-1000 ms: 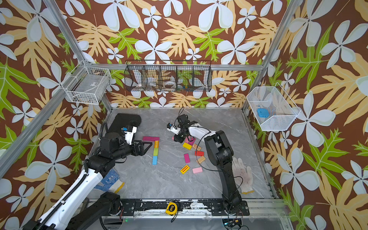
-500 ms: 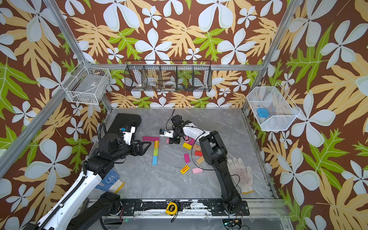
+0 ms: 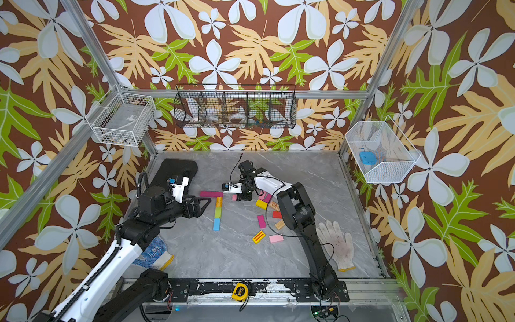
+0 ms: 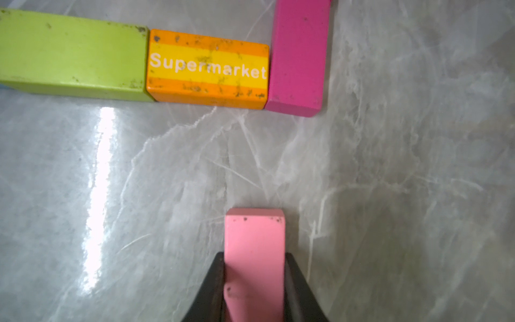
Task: Assemble the number 7 with building blocks
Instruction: Move the building block to the center of the board.
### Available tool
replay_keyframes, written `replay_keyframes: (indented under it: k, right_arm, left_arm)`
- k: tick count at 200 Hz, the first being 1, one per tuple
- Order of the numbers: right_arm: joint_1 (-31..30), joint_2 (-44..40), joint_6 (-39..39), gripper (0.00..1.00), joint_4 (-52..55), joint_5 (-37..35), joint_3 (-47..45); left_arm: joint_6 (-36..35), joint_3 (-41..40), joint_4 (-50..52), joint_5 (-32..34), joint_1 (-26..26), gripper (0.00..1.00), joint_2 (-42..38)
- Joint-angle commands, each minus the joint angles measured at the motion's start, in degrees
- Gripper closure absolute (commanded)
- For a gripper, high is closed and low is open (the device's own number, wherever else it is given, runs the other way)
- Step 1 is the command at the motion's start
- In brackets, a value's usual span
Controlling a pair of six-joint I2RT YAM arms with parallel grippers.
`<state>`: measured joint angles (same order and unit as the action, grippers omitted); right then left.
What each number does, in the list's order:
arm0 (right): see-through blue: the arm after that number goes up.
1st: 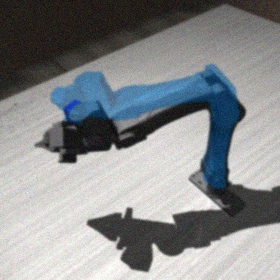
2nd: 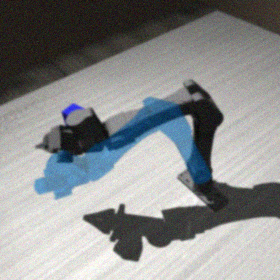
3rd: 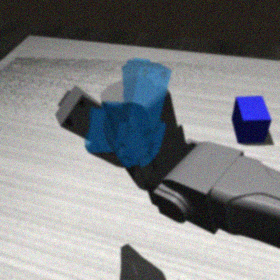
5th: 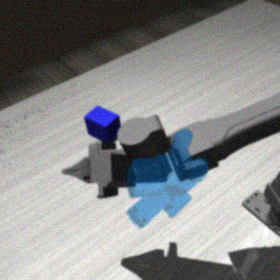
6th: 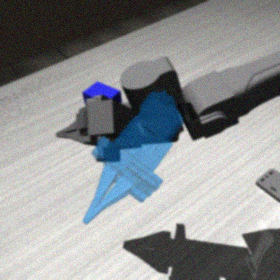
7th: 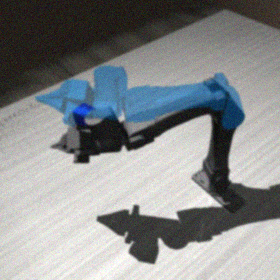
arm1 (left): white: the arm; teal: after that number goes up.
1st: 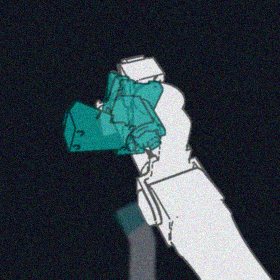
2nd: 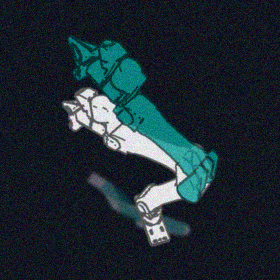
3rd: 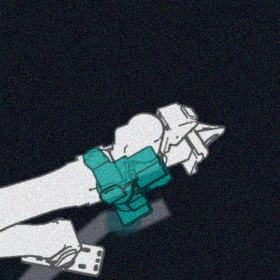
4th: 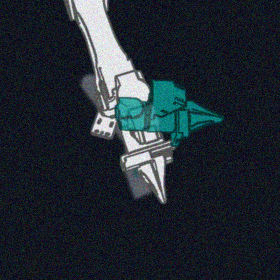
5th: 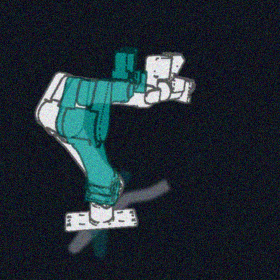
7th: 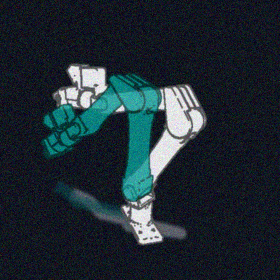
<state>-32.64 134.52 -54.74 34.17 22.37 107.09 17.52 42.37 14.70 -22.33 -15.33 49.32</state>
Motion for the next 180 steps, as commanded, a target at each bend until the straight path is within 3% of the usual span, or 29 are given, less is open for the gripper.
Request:
replay_keyframes:
  k: [1,38,67,97,135,180]
  right_arm:
    - [-0.1,0.1,-0.6,0.65,1.5,-0.1,0.2]
    - [0.1,-3.3,6.5,0.44,-3.0,2.4,-0.9]
    - [1.8,-10.0,21.6,0.35,-14.7,4.8,-8.5]
    - [3.1,-15.7,41.3,0.34,-20.3,-4.0,-14.5]
    - [3.5,-19.6,59.9,0.33,-19.6,-18.9,-21.6]
    - [5.2,-20.4,71.2,0.34,-18.0,-28.6,-26.5]
  left_arm:
    - [-0.7,0.2,-0.8,0.5,0.1,0.00,-0.1]
    - [-0.7,0.5,-0.6,1.0,0.1,0.00,0.4]
    - [-0.7,0.8,-0.4,2.1,0.1,0.00,0.2]
    - [-0.1,0.8,-1.2,2.6,0.1,0.00,0.1]
    - [0.3,0.9,-2.3,1.9,0.1,0.00,-0.4]
    - [0.4,0.4,-2.9,1.1,0.2,0.00,-1.2]
